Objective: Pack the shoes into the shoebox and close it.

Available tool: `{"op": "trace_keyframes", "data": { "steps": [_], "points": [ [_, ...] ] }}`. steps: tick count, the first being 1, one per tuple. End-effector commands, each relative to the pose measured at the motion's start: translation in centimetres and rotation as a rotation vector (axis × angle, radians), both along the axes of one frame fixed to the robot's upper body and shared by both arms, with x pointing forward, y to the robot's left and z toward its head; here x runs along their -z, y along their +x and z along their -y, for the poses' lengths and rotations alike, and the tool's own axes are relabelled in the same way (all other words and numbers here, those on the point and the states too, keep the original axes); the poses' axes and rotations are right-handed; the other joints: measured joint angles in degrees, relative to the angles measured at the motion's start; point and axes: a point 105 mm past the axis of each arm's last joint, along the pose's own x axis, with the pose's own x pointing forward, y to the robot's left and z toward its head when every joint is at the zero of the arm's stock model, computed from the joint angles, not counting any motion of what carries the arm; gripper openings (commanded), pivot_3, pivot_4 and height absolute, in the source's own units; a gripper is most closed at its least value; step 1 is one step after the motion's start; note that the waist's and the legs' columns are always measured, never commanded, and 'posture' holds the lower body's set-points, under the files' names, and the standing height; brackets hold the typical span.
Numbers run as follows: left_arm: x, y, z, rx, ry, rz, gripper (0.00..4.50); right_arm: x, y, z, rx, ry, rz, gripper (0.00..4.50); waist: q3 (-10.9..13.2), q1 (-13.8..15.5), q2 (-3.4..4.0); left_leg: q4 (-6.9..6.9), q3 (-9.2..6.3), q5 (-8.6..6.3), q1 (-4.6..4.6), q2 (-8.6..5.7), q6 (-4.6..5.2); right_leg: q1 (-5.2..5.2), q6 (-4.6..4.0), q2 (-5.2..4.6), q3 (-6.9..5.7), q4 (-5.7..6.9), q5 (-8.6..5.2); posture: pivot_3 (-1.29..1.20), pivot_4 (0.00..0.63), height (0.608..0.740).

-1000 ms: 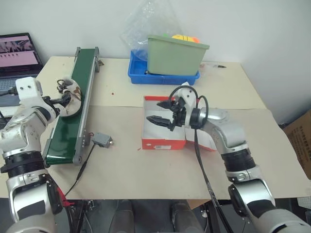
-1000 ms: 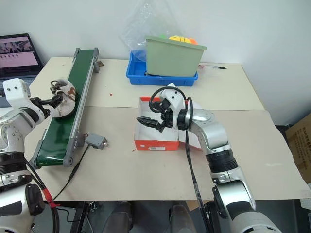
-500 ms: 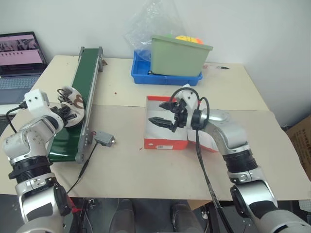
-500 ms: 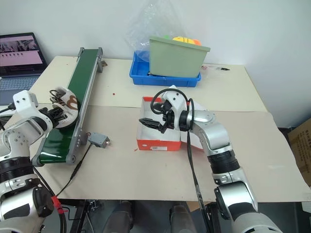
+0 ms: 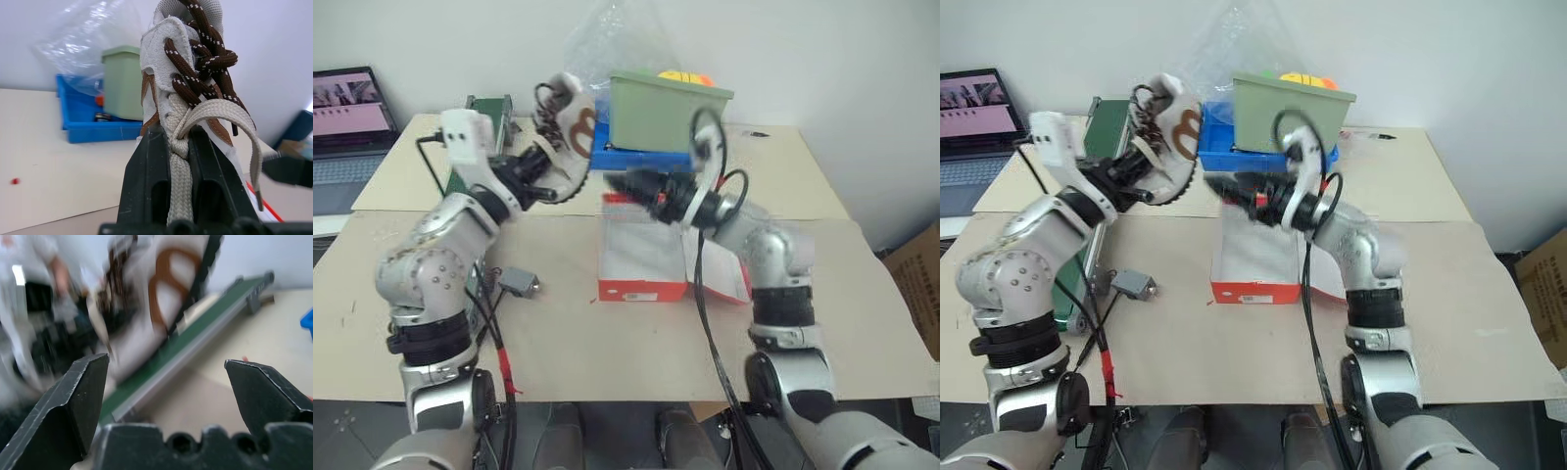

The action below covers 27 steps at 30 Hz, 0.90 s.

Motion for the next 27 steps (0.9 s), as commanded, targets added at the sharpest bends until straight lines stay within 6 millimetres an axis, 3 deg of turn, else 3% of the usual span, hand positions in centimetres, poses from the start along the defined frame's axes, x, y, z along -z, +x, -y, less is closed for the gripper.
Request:
{"op": "trace_keyframes", "data": {
  "steps": [1, 10, 20, 26, 27],
  "points": [
    [-2.2, -1.0, 2.2, 0.06, 0.005, 0.106, 0.01, -1.6, -0.1, 0.8, -0.004, 0.121, -0.061, 4.5, 0.0, 0.0, 0.0, -0.01, 0.0, 0.0, 0.0, -0.01, 0.0, 0.0, 0.0, -0.01, 0.0, -0.02, 0.0, 0.0, 0.15, 0.74],
    [-2.6, -1.2, 5.1, 0.127, -0.079, 0.122, 0.01, -0.7, 0.0, 0.9, 0.026, 0.097, -0.119, 4.5, 0.0, -0.1, 0.01, 0.0, 0.01, 0.0, -0.03, -0.02, 0.01, -0.02, 0.01, 0.0, 0.01, -0.04, 0.0, 0.0, 0.15, 0.74],
    [-4.2, -1.1, 4.7, 0.105, -0.1, 0.157, 0.01, 0.7, 0.6, 1.4, 0.061, 0.033, -0.145, 4.5, 0.0, -0.1, 0.01, -0.01, 0.01, 0.0, -0.03, -0.02, 0.01, -0.03, 0.01, 0.0, 0.02, -0.06, -0.01, 0.0, 0.15, 0.74],
    [-4.4, -1.2, 4.5, 0.104, -0.092, 0.16, 0.01, 0.5, 1.0, 1.9, 0.077, 0.023, -0.133, 4.5, 0.0, -0.1, 0.01, 0.0, 0.01, 0.0, -0.04, -0.02, 0.01, -0.03, 0.01, 0.01, 0.02, -0.06, -0.01, 0.0, 0.15, 0.74],
    [-4.3, -1.2, 4.6, 0.105, -0.091, 0.16, 0.0, 0.4, 1.1, 1.9, 0.079, 0.029, -0.133, 4.25, 0.0, -0.1, 0.01, -0.01, 0.01, 0.0, -0.04, -0.02, 0.01, -0.03, 0.02, 0.01, 0.02, -0.06, -0.01, 0.0, 0.15, 0.74]
  ]
}}
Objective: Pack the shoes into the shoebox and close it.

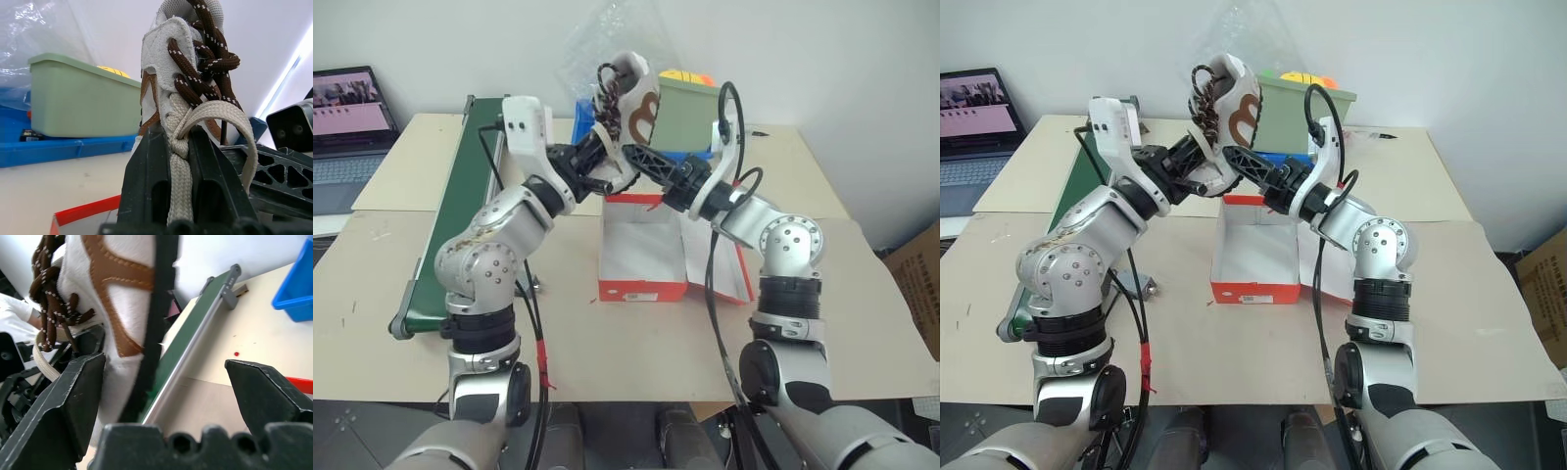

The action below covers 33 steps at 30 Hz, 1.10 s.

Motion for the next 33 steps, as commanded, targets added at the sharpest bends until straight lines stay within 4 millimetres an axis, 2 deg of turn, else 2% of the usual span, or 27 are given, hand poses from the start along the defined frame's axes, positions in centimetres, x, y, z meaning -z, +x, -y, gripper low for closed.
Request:
{"op": "trace_keyframes", "data": {
  "steps": [1, 4, 10, 13, 21, 22, 23, 24, 28, 33],
  "points": [
    [-2.3, -1.2, 0.6, 0.033, -0.02, 0.1, 0.0, -1.3, 0.2, 0.1, 0.012, 0.031, 0.046, 4.09, 0.0, 0.0, 0.0, 0.0, 0.0, 0.0, 0.0, 0.0, 0.0, 0.0, 0.0, 0.0, 0.0, 0.0, 0.0, 0.0, 0.15, 0.74],
    [-2.3, -1.2, 0.8, 0.038, -0.022, 0.098, 0.0, -1.7, 0.2, 0.0, 0.005, 0.047, 0.056, 3.25, 0.0, 0.0, 0.0, 0.0, 0.0, 0.0, 0.0, 0.0, 0.0, 0.0, 0.0, 0.0, 0.0, 0.0, 0.0, 0.0, 0.15, 0.74],
    [-2.4, -1.3, 1.3, 0.059, -0.057, 0.085, 0.0, -2.3, 0.0, 0.0, -0.004, 0.064, 0.077, 1.11, 0.0, 0.1, 0.0, 0.0, 0.0, 0.0, 0.0, 0.0, 0.0, 0.0, 0.0, 0.0, 0.0, -0.01, 0.0, 0.0, 0.15, 0.74],
    [-2.2, -1.5, 1.7, 0.073, -0.066, 0.071, 0.0, -2.6, 0.0, -0.1, -0.005, 0.072, 0.085, 0.34, 0.0, 0.1, 0.0, 0.0, 0.0, 0.0, -0.01, -0.01, 0.0, 0.0, 0.0, 0.0, 0.0, -0.01, 0.0, 0.0, 0.15, 0.74],
    [-1.3, -1.6, 1.6, 0.065, -0.036, 0.043, 0.0, -2.6, 0.6, -0.2, 0.04, 0.044, 0.1, 0.28, 0.0, 0.0, 0.0, -0.01, 0.0, 0.0, -0.01, 0.0, 0.0, -0.01, 0.0, 0.0, 0.0, -0.01, 0.0, 0.0, 0.15, 0.74],
    [-1.2, -1.5, 1.0, 0.041, -0.042, 0.038, 0.0, -2.5, 1.0, -0.1, 0.074, 0.004, 0.108, 0.28, 0.0, -0.1, 0.0, -0.01, 0.0, 0.0, -0.01, 0.0, 0.0, -0.02, 0.0, 0.01, 0.0, -0.01, 0.0, 0.0, 0.15, 0.74],
    [-1.2, -1.4, 0.4, 0.023, -0.048, 0.035, 0.98, -2.4, 1.2, -0.1, 0.099, -0.025, 0.115, 0.28, 0.0, -0.1, 0.0, -0.01, 0.0, 0.0, -0.01, 0.0, 0.0, -0.02, 0.0, 0.01, 0.0, -0.01, 0.0, 0.0, 0.15, 0.74],
    [-0.9, -1.3, -0.4, -0.009, -0.032, 0.03, 1.21, -2.1, 1.3, -0.2, 0.12, -0.087, 0.131, 0.28, 0.0, -0.1, 0.0, -0.01, 0.0, 0.0, -0.01, 0.0, 0.0, -0.02, 0.0, 0.01, 0.02, -0.01, 0.0, 0.0, 0.15, 0.74],
    [-0.6, -1.3, -3.0, -0.084, 0.016, 0.02, 2.72, -0.3, 2.4, 0.1, 0.211, -0.254, 0.142, 0.28, 0.0, -0.1, 0.01, -0.02, 0.0, 0.0, -0.02, 0.0, 0.0, -0.05, 0.0, 0.0, 0.01, -0.01, 0.0, 0.0, 0.15, 0.74],
    [-1.3, -1.6, -6.2, -0.168, 0.047, 0.039, 2.72, 2.3, 3.9, 1.2, 0.337, -0.374, 0.073, 0.28, 0.0, -0.1, 0.01, -0.03, 0.01, 0.0, -0.02, 0.0, 0.0, -0.05, 0.0, 0.0, 0.02, -0.02, 0.0, 0.0, 0.15, 0.74]
  ]
}}
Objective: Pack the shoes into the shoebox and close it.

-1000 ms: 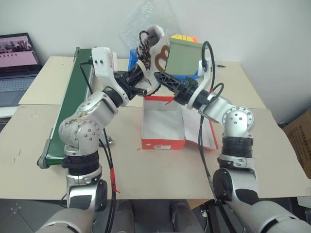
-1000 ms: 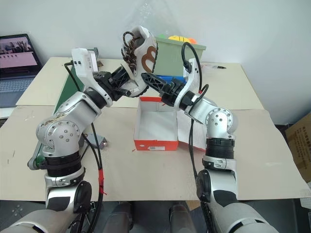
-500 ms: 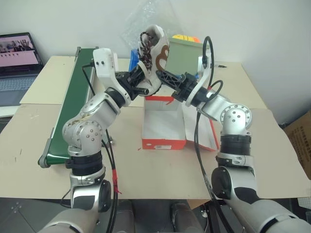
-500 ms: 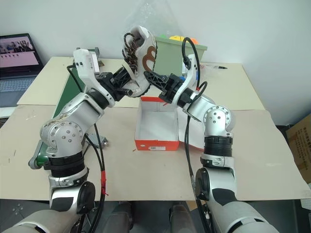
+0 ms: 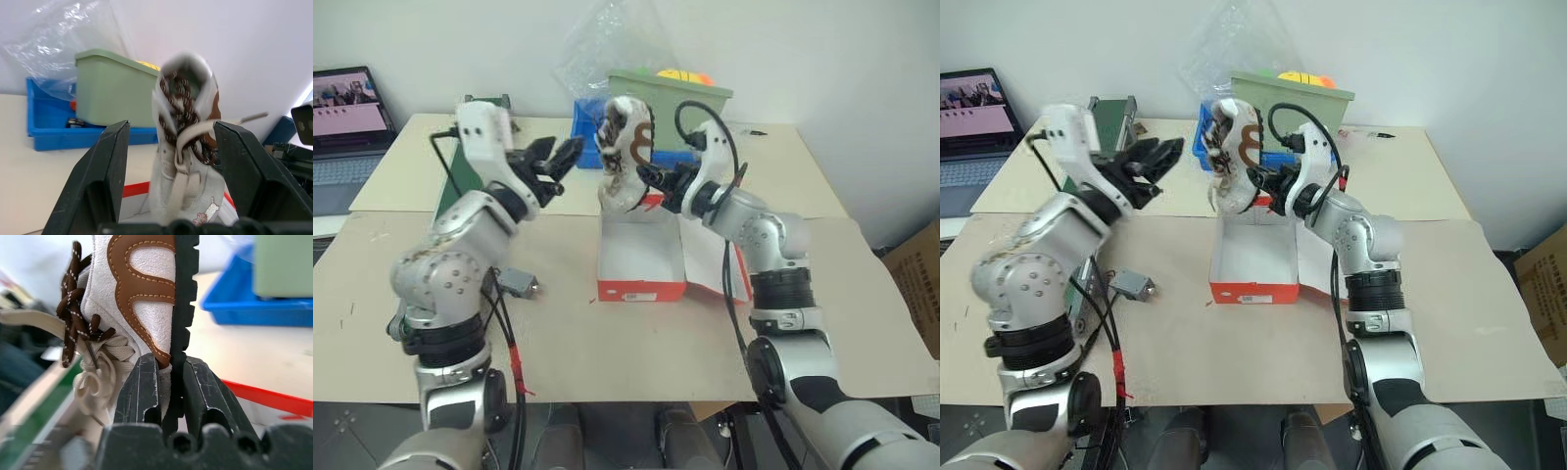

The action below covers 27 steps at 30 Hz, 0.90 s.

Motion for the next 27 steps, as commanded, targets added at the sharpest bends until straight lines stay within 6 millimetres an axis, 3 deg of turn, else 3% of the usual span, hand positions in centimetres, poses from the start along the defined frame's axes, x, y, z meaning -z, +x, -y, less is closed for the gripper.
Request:
{"op": "trace_keyframes", "data": {
  "steps": [1, 9, 19, 27],
  "points": [
    [-1.6, -0.9, -2.0, -0.05, 0.02, 0.062, 2.72, -0.1, 0.6, 0.7, 0.091, -0.044, 0.019, 0.28, 0.0, 0.0, 0.0, -0.01, 0.0, 0.0, 0.0, 0.0, 0.0, 0.0, 0.0, 0.0, 0.01, -0.01, 0.0, 0.0, 0.15, 0.74],
    [-1.4, -0.9, -2.0, -0.061, 0.033, 0.064, 2.72, 3.4, 0.1, 2.1, 0.239, -0.188, -0.128, 0.28, 0.0, 0.4, 0.0, -0.02, -0.01, 0.0, -0.02, 0.0, 0.0, 0.0, 0.0, -0.01, -0.03, -0.03, 0.0, 0.0, 0.15, 0.74],
    [-0.1, -0.2, -1.5, -0.066, -0.005, 0.053, 2.72, 5.3, -2.4, 4.3, 0.287, -0.393, -0.209, 0.28, 0.0, 0.2, 0.0, -0.01, -0.01, 0.0, -0.06, 0.0, 0.0, -0.04, -0.01, -0.01, -0.02, -0.01, 0.0, 0.0, 0.15, 0.74],
    [1.3, -0.6, -0.9, -0.066, -0.033, 0.028, 2.72, 6.6, -3.8, 4.7, 0.286, -0.496, -0.297, 0.28, 0.0, 0.2, 0.0, 0.0, 0.0, 0.0, -0.06, 0.0, 0.0, -0.03, -0.01, -0.01, -0.01, -0.02, 0.0, 0.0, 0.15, 0.74]
  ]
}}
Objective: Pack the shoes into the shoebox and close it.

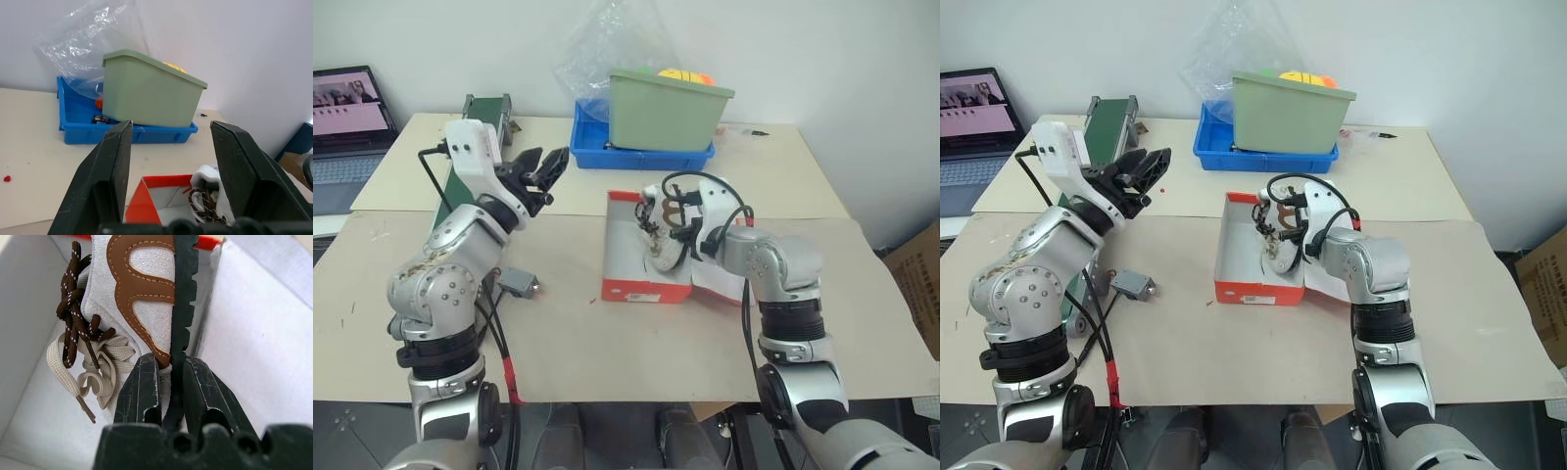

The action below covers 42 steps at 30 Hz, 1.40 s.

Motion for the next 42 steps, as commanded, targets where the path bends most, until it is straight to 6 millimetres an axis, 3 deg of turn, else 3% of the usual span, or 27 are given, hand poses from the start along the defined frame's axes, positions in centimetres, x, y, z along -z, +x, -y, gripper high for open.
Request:
{"op": "trace_keyframes", "data": {
  "steps": [1, 6, 11, 13, 16, 19, 21, 25, 30, 34, 36, 39, 42],
  "points": [
    [-0.6, -0.7, 0.1, -0.015, -0.01, 0.049, 2.72, -0.3, -1.0, 0.1, -0.008, -0.058, -0.007, 0.28, 0.0, 0.0, 0.0, 0.01, 0.0, 0.0, 0.0, 0.0, 0.0, 0.0, 0.0, 0.0, 0.0, 0.0, 0.0, 0.0, 0.15, 0.74],
    [0.4, -1.1, 0.4, -0.019, -0.029, 0.022, 2.72, 1.3, -2.8, 0.1, -0.015, -0.096, -0.092, 0.28, 0.0, 0.1, -0.01, 0.01, 0.0, 0.0, 0.0, 0.0, 0.0, 0.03, 0.0, 0.0, 0.0, -0.01, 0.0, 0.0, 0.15, 0.74],
    [1.1, -1.3, 0.6, -0.029, -0.045, 0.001, 2.72, 1.5, -3.6, 0.4, -0.002, -0.093, -0.128, 0.28, 0.0, 0.1, -0.02, 0.04, -0.01, 0.0, 0.04, 0.0, 0.0, 0.05, 0.0, 0.0, -0.01, 0.01, 0.0, 0.0, 0.15, 0.74],
    [1.3, -1.4, 0.5, -0.035, -0.048, -0.006, 2.79, 1.5, -3.7, 0.2, -0.008, -0.08, -0.132, 1.26, 0.0, 0.1, -0.02, 0.03, -0.01, 0.0, 0.04, 0.0, 0.0, 0.05, 0.0, 0.0, -0.01, 0.0, 0.0, 0.0, 0.15, 0.74],
    [1.4, -1.5, 0.4, -0.041, -0.049, -0.012, 2.79, 1.2, -3.5, 0.4, 0.004, -0.089, -0.123, 2.19, 0.0, 0.1, -0.02, 0.03, -0.01, 0.0, 0.03, 0.0, 0.0, 0.05, 0.0, 0.0, -0.01, -0.01, 0.0, 0.0, 0.15, 0.74],
    [1.4, -1.5, 0.3, -0.044, -0.047, -0.014, 2.79, 0.0, -2.8, 0.5, 0.016, -0.14, -0.055, 3.18, 0.0, 0.1, -0.02, 0.03, -0.01, 0.0, 0.03, -0.01, 0.0, 0.04, 0.0, 0.0, -0.01, 0.0, 0.0, 0.0, 0.15, 0.74],
    [1.3, -1.5, 0.0, -0.052, -0.035, -0.014, 2.79, -2.1, -1.7, 0.2, 0.029, -0.158, 0.048, 3.86, 0.0, 0.0, -0.02, 0.03, -0.01, 0.0, 0.03, -0.01, 0.0, 0.04, 0.0, 0.0, -0.01, 0.0, 0.0, 0.0, 0.15, 0.74],
    [0.8, -1.4, -1.1, -0.089, -0.01, -0.003, 2.79, -7.5, -0.3, -1.4, -0.002, -0.113, 0.242, 3.86, 0.0, -0.5, -0.01, 0.01, 0.0, 0.0, 0.03, 0.0, 0.0, -0.04, 0.0, 0.01, 0.04, 0.02, 0.0, 0.0, 0.15, 0.74],
    [0.4, -1.4, -2.8, -0.144, 0.041, 0.009, 2.79, -11.6, 0.0, -3.4, -0.131, -0.051, 0.428, 3.86, 0.0, -0.2, -0.01, -0.06, 0.0, -0.01, 0.02, 0.01, 0.01, -0.03, 0.0, 0.02, 0.03, -0.05, -0.01, 0.0, 0.15, 0.74],
    [0.0, -1.5, -3.8, -0.183, 0.099, 0.021, 2.79, -13.2, -0.4, -5.2, -0.321, 0.067, 0.521, 3.86, 0.0, 0.1, -0.02, -0.01, 0.0, -0.01, 0.01, 0.0, 0.0, 0.0, 0.0, 0.0, -0.01, -0.05, -0.01, 0.0, 0.15, 0.74],
    [-0.2, -1.7, -4.9, -0.253, 0.14, 0.026, 2.79, -13.9, -2.2, -6.8, -0.549, 0.108, 0.581, 3.86, 0.0, 0.0, -0.01, -0.02, 0.0, -0.01, 0.01, 0.0, 0.0, -0.01, 0.0, 0.01, -0.01, -0.05, -0.01, 0.0, 0.15, 0.74],
    [0.2, -2.3, -7.5, -0.406, 0.266, 0.018, 2.79, -13.4, -4.3, -7.7, -0.809, 0.141, 0.594, 3.86, 0.0, -0.2, -0.01, -0.08, 0.01, -0.01, 0.01, 0.01, 0.0, 0.0, 0.01, 0.02, -0.01, -0.1, -0.01, 0.0, 0.15, 0.74],
    [1.0, -3.4, -10.1, -0.539, 0.305, -0.009, 2.79, -12.4, -4.3, -7.1, -0.896, 0.147, 0.582, 3.86, 0.0, -0.5, -0.01, -0.12, 0.01, -0.02, 0.02, 0.02, -0.01, -0.02, 0.0, 0.02, 0.01, -0.11, -0.01, 0.0, 0.15, 0.74]
  ]
}}
